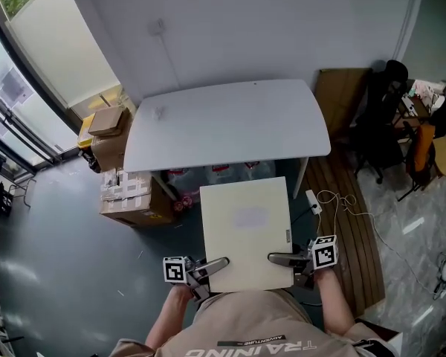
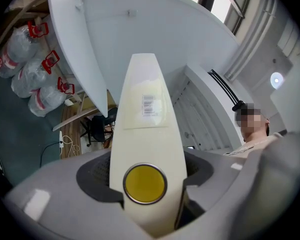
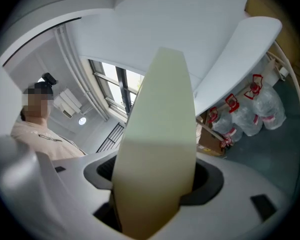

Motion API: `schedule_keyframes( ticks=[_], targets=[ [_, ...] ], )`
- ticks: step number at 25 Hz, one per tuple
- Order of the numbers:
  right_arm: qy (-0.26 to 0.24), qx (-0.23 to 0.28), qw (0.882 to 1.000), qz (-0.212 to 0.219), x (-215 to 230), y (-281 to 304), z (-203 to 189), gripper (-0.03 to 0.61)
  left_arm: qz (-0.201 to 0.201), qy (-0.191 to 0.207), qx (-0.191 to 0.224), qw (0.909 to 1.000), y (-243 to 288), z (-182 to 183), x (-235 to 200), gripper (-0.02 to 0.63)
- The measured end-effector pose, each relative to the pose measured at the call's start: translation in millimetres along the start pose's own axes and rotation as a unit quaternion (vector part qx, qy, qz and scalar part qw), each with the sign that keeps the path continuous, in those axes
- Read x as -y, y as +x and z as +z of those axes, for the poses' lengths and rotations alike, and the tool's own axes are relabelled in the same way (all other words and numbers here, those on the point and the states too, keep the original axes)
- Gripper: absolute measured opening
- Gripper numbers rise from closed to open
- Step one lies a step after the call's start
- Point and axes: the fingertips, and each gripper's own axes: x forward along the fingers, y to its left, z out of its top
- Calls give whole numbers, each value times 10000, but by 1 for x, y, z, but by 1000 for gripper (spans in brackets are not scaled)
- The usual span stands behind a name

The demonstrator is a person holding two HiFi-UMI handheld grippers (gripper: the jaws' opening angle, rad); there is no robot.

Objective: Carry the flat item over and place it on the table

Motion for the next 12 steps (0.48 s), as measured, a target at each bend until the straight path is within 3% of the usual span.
schedule_keyframes(
  ticks=[12],
  targets=[
    [-217,92,9992,-321,30,74,71,310,-278,83,-252,9993,-22,108,-27,298]
  ],
)
